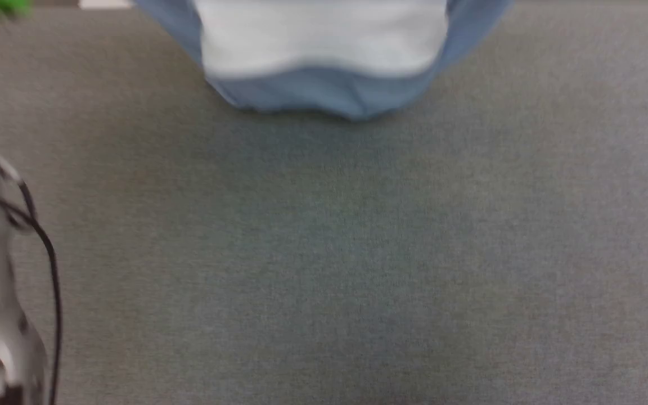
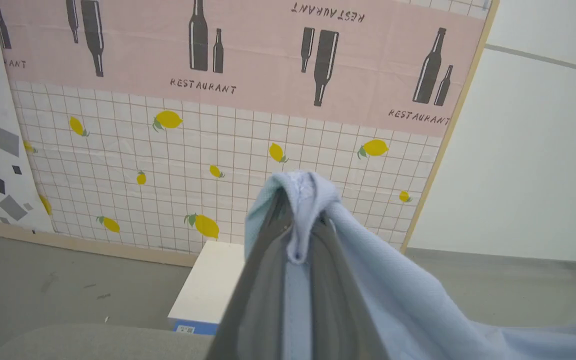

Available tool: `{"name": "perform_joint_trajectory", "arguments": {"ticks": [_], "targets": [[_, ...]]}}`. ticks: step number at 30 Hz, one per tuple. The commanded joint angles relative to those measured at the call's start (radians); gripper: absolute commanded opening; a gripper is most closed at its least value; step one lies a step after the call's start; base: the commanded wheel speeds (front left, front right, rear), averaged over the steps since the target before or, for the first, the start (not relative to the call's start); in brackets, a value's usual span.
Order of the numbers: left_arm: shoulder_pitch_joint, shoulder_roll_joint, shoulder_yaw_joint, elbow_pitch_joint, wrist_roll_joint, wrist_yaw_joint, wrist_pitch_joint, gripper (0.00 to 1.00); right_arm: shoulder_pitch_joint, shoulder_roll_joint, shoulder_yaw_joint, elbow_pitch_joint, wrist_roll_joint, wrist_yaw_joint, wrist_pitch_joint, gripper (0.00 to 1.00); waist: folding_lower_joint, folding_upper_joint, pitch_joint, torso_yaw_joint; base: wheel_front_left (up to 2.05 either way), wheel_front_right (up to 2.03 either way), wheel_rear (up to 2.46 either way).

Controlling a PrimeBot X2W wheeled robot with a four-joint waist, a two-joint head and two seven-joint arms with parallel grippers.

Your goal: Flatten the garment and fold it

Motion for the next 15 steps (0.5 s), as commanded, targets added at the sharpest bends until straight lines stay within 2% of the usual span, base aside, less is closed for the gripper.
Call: {"name": "perform_joint_trajectory", "arguments": {"ticks": [1, 5, 9, 13, 15], "targets": [[-0.074, 0.013, -0.001, 0.015, 0.025, 0.012, -0.022, 0.00, -0.070, -0.003, 0.006, 0.028, -0.025, -0.001, -0.032, 0.00, -0.0001, 0.0060, 0.145, -0.041, 0.00, 0.00, 0.00], [-0.265, 0.024, 0.022, 0.071, 0.070, 0.059, -0.104, 0.00, -0.261, 0.010, -0.004, 0.114, -0.091, -0.001, -0.141, 0.00, -0.0001, 0.0060, 0.208, -0.053, 0.00, 0.00, 0.00], [-0.419, 0.038, 0.054, 0.114, 0.091, 0.087, -0.204, 0.00, -0.420, 0.031, -0.027, 0.179, -0.163, -0.001, -0.282, 0.00, -0.0001, 0.0060, 0.242, -0.066, 0.00, 0.00, 0.00], [-0.510, 0.040, 0.078, 0.155, 0.081, 0.084, -0.287, 0.00, -0.530, 0.058, -0.051, 0.231, -0.218, -0.001, -0.425, 0.00, -0.0001, 0.0060, 0.253, -0.072, 0.00, 0.00, 0.00], [-0.519, 0.038, 0.082, 0.177, 0.072, 0.077, -0.307, 0.00, -0.554, 0.059, -0.047, 0.270, -0.223, -0.001, -0.464, 0.00, -0.0001, 0.0060, 0.252, -0.070, 0.00, 0.00, 0.00]]}}
